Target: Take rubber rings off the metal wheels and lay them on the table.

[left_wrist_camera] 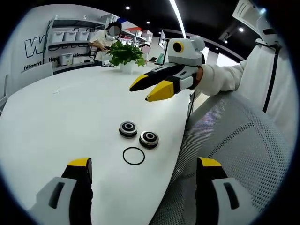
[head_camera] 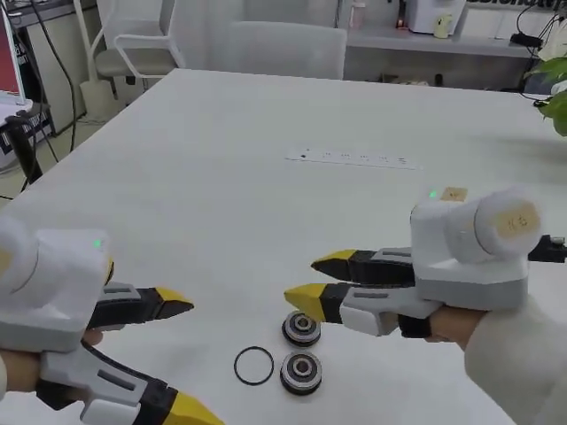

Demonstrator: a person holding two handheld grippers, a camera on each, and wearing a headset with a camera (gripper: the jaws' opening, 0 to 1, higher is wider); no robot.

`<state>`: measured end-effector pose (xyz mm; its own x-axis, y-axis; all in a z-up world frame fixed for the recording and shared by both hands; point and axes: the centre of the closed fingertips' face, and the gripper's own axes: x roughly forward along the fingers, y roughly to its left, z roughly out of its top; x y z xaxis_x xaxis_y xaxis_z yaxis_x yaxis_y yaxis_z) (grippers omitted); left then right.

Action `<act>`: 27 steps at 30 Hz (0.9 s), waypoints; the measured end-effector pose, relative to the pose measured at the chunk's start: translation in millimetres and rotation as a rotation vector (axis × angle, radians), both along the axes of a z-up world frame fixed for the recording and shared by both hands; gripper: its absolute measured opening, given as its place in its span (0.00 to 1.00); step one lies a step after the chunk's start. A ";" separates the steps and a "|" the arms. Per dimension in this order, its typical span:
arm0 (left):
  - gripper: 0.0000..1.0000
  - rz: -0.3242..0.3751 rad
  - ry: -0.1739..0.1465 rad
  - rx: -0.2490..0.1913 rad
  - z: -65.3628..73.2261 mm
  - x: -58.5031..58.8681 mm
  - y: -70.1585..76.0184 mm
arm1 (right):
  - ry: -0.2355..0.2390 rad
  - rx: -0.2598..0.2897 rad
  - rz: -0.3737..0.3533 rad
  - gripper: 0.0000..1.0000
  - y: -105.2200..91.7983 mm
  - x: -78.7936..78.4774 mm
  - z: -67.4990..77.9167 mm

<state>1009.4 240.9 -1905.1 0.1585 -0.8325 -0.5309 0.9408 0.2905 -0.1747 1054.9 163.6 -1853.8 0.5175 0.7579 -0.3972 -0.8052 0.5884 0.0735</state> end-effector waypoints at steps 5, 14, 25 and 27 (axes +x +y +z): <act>0.90 -0.002 0.002 0.004 -0.8 -0.7 0.2 | 0.004 -0.001 0.007 0.39 -7.4 0.4 -0.3; 0.89 -0.001 0.002 0.005 -0.5 -1.1 0.1 | 0.018 0.001 0.039 0.49 -15.9 -3.9 -5.8; 0.88 0.011 -0.002 -0.018 4.6 1.0 -1.0 | 0.064 -0.025 0.071 0.48 -19.9 -11.0 -22.2; 0.87 0.012 -0.005 -0.024 6.1 1.5 -1.5 | 0.078 -0.038 0.081 0.47 -19.7 -12.8 -26.7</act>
<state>1010.9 239.4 -1899.0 0.1714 -0.8427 -0.5103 0.9381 0.2978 -0.1767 1042.1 143.8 -1880.5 0.4217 0.7797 -0.4629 -0.8430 0.5252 0.1166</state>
